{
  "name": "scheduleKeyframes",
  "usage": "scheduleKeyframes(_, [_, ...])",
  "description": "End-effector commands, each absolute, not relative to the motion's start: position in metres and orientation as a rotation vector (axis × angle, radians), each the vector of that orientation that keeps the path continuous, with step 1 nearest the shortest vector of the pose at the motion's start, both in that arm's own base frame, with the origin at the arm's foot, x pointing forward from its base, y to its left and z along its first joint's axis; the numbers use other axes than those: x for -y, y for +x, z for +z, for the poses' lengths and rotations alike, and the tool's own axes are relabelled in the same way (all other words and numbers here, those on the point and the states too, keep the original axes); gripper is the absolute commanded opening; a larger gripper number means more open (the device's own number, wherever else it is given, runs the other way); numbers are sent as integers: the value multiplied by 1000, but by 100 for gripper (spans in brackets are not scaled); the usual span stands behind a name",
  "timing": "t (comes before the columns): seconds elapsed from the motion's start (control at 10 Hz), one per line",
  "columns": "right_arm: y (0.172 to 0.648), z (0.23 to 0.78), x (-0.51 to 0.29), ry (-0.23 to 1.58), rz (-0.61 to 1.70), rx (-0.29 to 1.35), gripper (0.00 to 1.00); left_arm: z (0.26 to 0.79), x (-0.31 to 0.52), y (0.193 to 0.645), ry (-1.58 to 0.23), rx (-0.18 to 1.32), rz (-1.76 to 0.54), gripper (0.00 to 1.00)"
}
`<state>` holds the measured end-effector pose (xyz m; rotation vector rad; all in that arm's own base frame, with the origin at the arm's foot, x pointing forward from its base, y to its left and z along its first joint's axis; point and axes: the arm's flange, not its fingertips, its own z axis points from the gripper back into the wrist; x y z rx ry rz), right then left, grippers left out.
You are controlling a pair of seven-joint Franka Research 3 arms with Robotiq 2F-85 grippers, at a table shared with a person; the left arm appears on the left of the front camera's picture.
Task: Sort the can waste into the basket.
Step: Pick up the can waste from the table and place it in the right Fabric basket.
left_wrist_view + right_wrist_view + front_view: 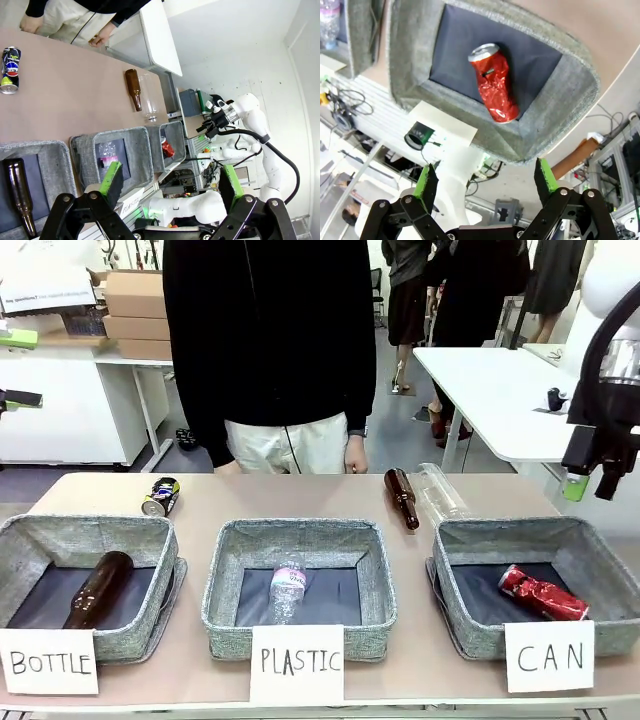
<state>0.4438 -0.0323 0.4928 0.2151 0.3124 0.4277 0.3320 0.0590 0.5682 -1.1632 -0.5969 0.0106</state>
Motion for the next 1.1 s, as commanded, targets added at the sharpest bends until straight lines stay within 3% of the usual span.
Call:
scheduleKeyframes(0.0, [450, 498, 34, 271, 396, -268, 100, 567, -58, 334, -1185, 620, -6, 100])
scheduleKeyframes(0.1, [451, 521, 43, 478, 293, -101, 100, 567, -58, 334, -1185, 620, -6, 100])
scheduleKeyframes(0.2, [442, 556, 61, 865, 232, 132, 100, 567, -58, 334, -1185, 620, -6, 100])
scheduleKeyframes(0.3, [439, 587, 79, 1198, 93, 21, 100, 567, -58, 334, -1185, 620, -6, 100])
scheduleKeyframes(0.4, [445, 599, 87, 1295, -123, -122, 100, 567, -58, 334, -1185, 620, -6, 100])
scheduleKeyframes(0.6, [464, 596, 84, 1373, -131, -207, 100, 567, -58, 334, -1185, 620, -6, 100])
scheduleKeyframes(0.7, [427, 604, 90, 922, 175, -192, 100, 567, -58, 334, -1185, 620, -6, 100])
scheduleKeyframes(1.0, [427, 604, 90, 922, 175, -192, 100, 567, -58, 334, -1185, 620, -6, 100])
